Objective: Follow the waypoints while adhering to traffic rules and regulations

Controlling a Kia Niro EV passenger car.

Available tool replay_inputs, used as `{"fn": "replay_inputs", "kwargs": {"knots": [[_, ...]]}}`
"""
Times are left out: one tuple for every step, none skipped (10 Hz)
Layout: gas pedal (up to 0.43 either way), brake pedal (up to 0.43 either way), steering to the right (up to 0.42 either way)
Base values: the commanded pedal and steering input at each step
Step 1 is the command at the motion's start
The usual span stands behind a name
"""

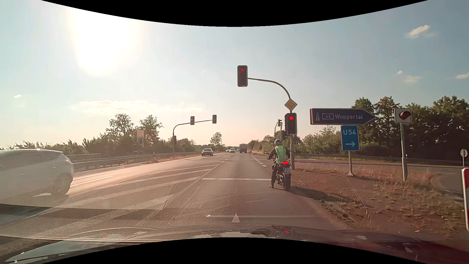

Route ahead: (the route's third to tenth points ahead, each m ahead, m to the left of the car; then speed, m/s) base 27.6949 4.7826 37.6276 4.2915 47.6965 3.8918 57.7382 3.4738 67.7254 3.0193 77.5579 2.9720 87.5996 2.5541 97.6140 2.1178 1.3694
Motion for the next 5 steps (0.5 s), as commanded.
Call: {"fn": "replay_inputs", "kwargs": {"knots": [[0.000, 0.000, 0.013], [0.000, 0.000, 0.015], [0.000, 0.000, 0.016], [0.000, 0.000, 0.017], [0.000, 0.000, 0.017]]}}
